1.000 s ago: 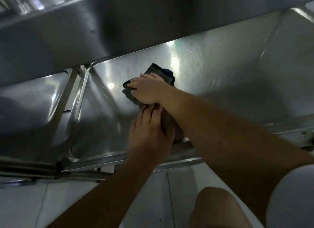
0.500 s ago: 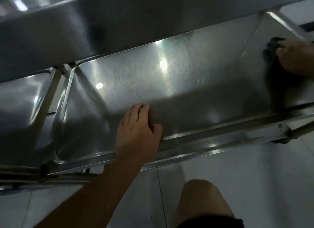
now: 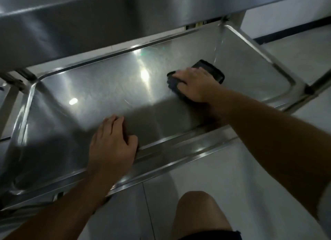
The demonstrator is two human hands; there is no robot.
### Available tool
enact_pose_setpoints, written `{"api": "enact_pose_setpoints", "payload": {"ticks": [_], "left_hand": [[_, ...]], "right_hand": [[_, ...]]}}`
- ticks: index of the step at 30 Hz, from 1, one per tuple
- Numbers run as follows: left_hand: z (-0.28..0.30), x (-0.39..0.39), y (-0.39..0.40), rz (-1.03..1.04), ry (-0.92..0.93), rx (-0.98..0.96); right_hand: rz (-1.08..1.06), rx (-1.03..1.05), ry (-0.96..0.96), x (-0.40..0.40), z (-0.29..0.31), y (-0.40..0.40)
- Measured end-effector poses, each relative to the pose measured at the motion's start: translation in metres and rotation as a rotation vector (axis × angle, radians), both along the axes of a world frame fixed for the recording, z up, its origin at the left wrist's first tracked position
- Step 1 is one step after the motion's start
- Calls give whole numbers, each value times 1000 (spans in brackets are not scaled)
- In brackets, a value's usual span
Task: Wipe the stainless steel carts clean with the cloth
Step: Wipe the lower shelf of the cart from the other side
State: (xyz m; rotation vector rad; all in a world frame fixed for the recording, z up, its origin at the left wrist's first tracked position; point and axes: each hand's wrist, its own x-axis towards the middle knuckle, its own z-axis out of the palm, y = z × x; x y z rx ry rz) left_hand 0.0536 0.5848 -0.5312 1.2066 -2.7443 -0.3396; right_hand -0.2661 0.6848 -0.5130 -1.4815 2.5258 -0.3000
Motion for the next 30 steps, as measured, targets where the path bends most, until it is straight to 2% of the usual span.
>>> {"api": "enact_pose_setpoints", "payload": {"ticks": [5, 8, 13, 16, 19, 25, 30], "left_hand": [[-6, 0, -6, 16, 0, 3], [-6, 0, -4, 17, 8, -17], [-3, 1, -1, -4, 21, -52], [-1, 0, 0, -13, 38, -52], [1, 1, 2, -17, 35, -50], [-2, 0, 0, -11, 10, -33], [-5, 2, -4, -10, 43, -50]], "right_hand": [[-386, 10, -49, -103, 9, 4], [-543, 39, -23, -148, 3, 40], [-657, 84, 6, -145, -7, 121], [-692, 91, 18, -107, -16, 154], [-711, 81, 136, -42, -27, 169], [-410, -170, 241, 112, -29, 103], [-193, -361, 166, 207, -22, 62]]}}
